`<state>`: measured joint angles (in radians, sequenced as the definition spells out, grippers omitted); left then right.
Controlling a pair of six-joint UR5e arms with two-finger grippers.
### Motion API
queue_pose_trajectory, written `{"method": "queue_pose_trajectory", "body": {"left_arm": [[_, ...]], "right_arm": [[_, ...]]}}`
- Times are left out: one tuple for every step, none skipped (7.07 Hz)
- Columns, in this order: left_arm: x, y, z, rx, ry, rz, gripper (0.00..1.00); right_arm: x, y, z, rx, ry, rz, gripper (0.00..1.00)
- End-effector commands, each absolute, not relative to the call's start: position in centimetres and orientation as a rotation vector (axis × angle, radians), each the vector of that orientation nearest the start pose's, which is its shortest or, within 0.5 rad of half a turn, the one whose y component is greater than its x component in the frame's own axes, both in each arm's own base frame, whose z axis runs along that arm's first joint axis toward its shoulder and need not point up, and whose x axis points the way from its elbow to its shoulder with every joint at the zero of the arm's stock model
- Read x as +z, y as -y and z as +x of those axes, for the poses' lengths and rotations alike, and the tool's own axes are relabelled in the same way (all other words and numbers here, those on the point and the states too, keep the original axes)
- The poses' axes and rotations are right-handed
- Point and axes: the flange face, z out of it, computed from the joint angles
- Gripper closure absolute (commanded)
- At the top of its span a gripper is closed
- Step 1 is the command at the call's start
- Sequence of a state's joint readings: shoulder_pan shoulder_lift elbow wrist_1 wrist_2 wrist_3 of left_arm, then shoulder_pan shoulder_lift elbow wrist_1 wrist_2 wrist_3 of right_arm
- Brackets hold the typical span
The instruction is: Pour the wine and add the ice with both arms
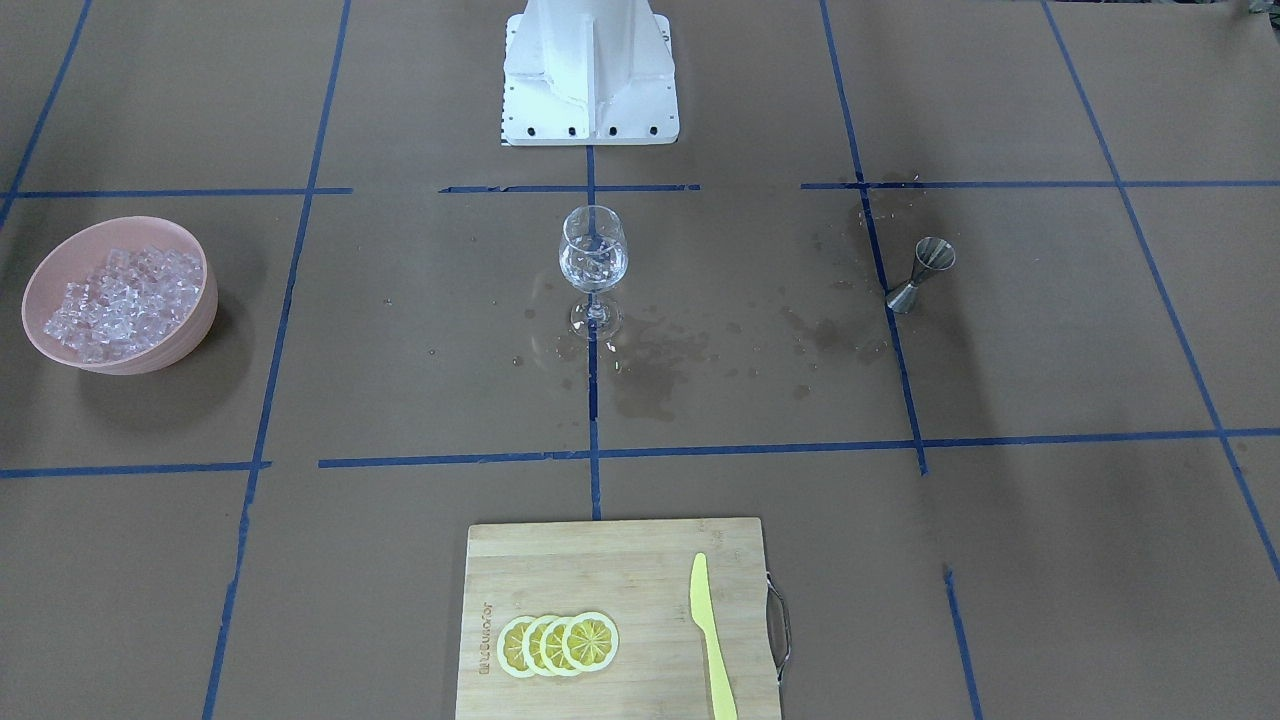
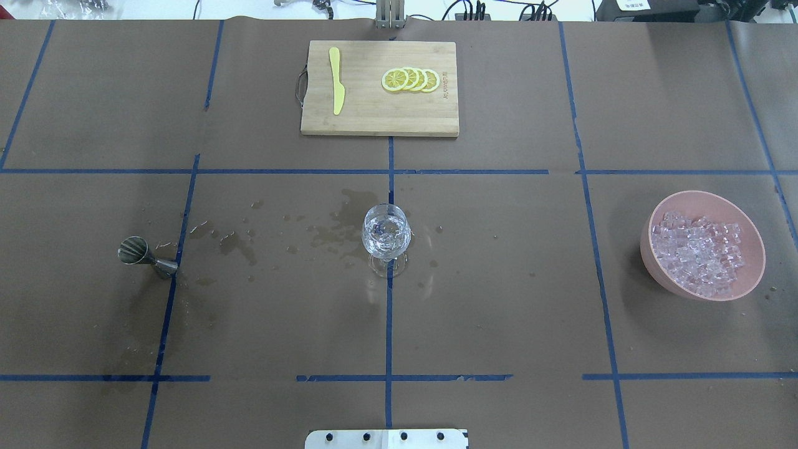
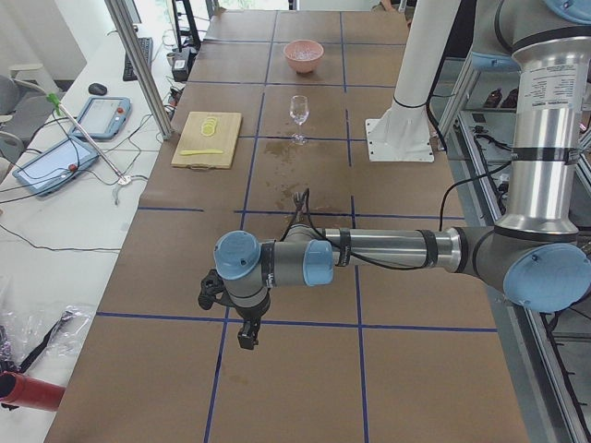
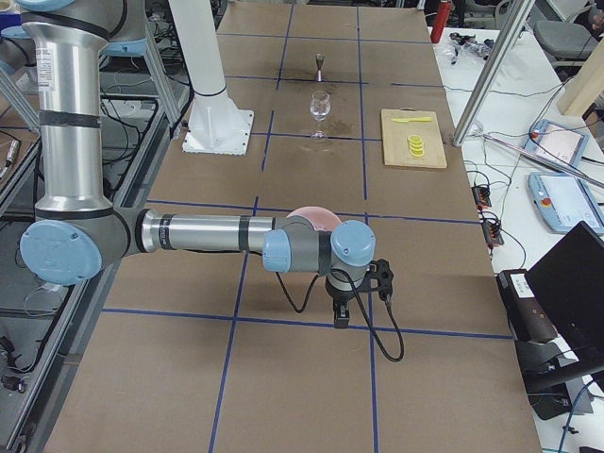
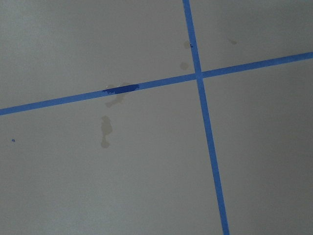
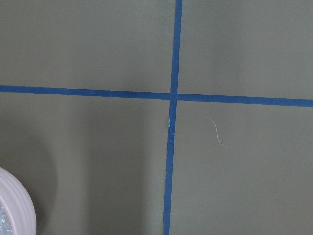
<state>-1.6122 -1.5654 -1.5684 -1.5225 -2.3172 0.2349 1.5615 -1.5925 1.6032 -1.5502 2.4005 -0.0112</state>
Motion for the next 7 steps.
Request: {"method": "queue_pose_trajectory", "body": {"left_arm": [[65.8,48.8,-8.2,0.102,-0.752,0.049,0.0],[64.5,49.2,-7.8,0.052,-0.753,0.045,0.0],[64.3,49.3,-7.8,-0.023,-0.752,0.019,0.0],[64.2,49.4,-7.8,-0.026,-0.751,0.027,0.0],[64.2,49.4,-7.8,-0.023,-0.751,0.03,0.0],[64.2,49.4,-7.8,-0.021,-0.751,0.031,0.0],[64.2,49.4,-7.8,-0.02,-0.751,0.035,0.0]], "right_arm": [[64.5,48.6,5.7,-0.026,0.847,0.036,0.0],[64.5,48.6,5.7,-0.026,0.847,0.036,0.0],[64.5,48.6,5.7,-0.028,0.847,0.036,0.0],[64.5,48.6,5.8,-0.027,0.847,0.038,0.0],[64.5,48.6,5.8,-0.026,0.847,0.037,0.0],[64.5,48.6,5.8,-0.027,0.845,0.038,0.0],[64.4,48.6,6.0,-0.025,0.845,0.041,0.0]]}}
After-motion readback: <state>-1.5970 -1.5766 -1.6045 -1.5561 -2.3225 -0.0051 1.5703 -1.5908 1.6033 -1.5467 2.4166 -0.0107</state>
